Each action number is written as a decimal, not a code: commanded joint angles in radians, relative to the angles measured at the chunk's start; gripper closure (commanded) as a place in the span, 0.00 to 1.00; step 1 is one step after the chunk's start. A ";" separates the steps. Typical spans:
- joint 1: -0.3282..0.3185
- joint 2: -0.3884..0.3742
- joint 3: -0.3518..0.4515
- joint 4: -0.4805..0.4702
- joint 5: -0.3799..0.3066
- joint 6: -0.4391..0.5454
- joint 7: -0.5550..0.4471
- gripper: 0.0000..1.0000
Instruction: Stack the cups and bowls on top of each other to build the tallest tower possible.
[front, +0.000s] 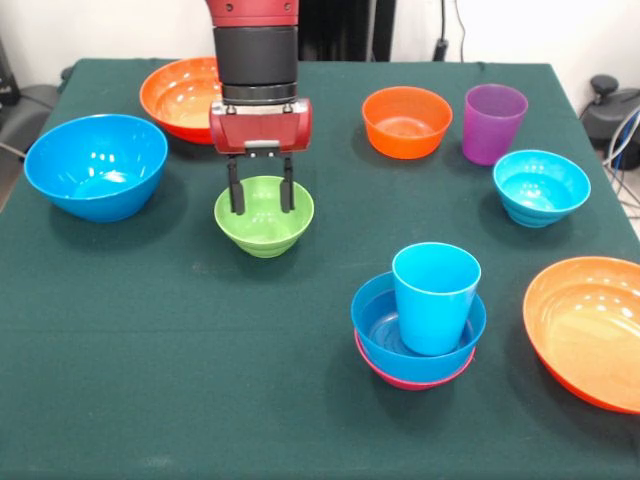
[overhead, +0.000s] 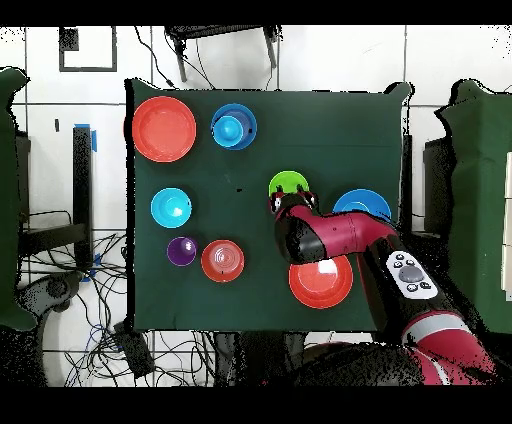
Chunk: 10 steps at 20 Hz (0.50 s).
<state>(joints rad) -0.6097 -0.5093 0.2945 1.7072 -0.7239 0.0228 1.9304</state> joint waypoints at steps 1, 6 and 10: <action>0.051 0.026 0.050 -0.025 -0.036 0.102 -0.029 0.00; 0.134 0.056 -0.036 -0.047 -0.052 0.078 0.005 0.00; 0.128 0.047 -0.028 -0.042 -0.044 0.085 -0.007 0.00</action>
<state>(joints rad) -0.5171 -0.4979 0.2678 1.7053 -0.7237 0.0228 1.9304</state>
